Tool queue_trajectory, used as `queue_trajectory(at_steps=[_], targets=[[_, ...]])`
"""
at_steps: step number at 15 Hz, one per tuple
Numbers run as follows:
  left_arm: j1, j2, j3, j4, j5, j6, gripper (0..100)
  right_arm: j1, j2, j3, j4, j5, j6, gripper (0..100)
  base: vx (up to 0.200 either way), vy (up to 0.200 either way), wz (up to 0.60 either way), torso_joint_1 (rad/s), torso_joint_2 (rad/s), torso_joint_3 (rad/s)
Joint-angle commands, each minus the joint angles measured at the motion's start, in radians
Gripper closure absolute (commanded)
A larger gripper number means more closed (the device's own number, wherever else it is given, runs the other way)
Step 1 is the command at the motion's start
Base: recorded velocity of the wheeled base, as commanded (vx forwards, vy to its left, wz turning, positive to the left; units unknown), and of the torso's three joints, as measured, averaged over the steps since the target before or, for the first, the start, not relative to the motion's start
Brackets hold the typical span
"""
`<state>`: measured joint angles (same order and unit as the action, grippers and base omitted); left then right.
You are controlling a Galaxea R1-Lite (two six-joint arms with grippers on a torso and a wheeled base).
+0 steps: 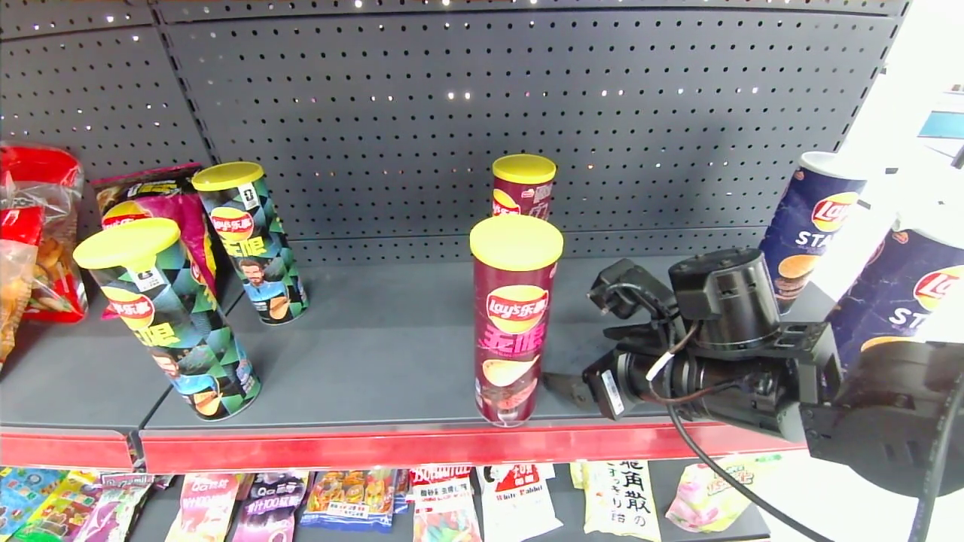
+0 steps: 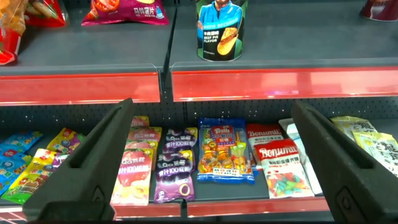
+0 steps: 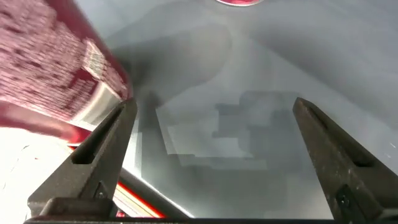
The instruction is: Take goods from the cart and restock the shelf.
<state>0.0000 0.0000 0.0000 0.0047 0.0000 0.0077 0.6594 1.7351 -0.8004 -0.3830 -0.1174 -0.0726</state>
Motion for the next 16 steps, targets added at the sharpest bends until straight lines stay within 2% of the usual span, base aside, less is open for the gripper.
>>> queue_trajectory(at_steps=[1, 6, 8, 10, 11, 12, 13, 14, 15, 16], targets=[[0.000, 0.000, 0.000, 0.000, 0.000, 0.000, 0, -0.012, -0.121, 0.070, -0.001, -0.002, 0.011, 0, 0.000, 0.000, 0.00, 0.000, 0.00, 0.000], [0.000, 0.000, 0.000, 0.000, 0.000, 0.000, 0, -0.014, -0.531, 0.314, 0.003, 0.021, 0.025, 0, 0.000, 0.000, 0.00, 0.000, 0.00, 0.000], [0.000, 0.000, 0.000, 0.000, 0.000, 0.000, 0, -0.043, -0.715, 0.432, 0.010, 0.151, 0.019, 0, 0.000, 0.000, 0.00, 0.000, 0.00, 0.000], [0.000, 0.000, 0.000, 0.000, 0.000, 0.000, 0, -0.161, -0.916, 0.572, 0.036, 0.315, -0.029, 0, 0.000, 0.000, 0.00, 0.000, 0.00, 0.000], [0.000, 0.000, 0.000, 0.000, 0.000, 0.000, 0, -0.259, -1.026, 0.626, 0.073, 0.340, -0.055, 0, 0.000, 0.000, 0.00, 0.000, 0.00, 0.000], [0.000, 0.000, 0.000, 0.000, 0.000, 0.000, 0, -0.307, -1.082, 0.638, 0.104, 0.337, -0.058, 0, 0.000, 0.000, 0.00, 0.000, 0.00, 0.000], [0.000, 0.000, 0.000, 0.000, 0.000, 0.000, 0, -0.469, -1.227, 0.641, 0.222, 0.318, -0.046, 0, 0.000, 0.000, 0.00, 0.000, 0.00, 0.000], [0.000, 0.000, 0.000, 0.000, 0.000, 0.000, 0, -0.517, -1.273, 0.644, 0.259, 0.302, -0.035, 0, 0.000, 0.000, 0.00, 0.000, 0.00, 0.000], [0.000, 0.000, 0.000, 0.000, 0.000, 0.000, 0, -0.606, -1.399, 0.670, 0.334, 0.256, -0.006, 0, 0.000, 0.000, 0.00, 0.000, 0.00, 0.000], [0.000, 0.000, 0.000, 0.000, 0.000, 0.000, 0, -0.632, -1.438, 0.692, 0.346, 0.246, -0.004, 0, 0.000, 0.000, 0.00, 0.000, 0.00, 0.000]])
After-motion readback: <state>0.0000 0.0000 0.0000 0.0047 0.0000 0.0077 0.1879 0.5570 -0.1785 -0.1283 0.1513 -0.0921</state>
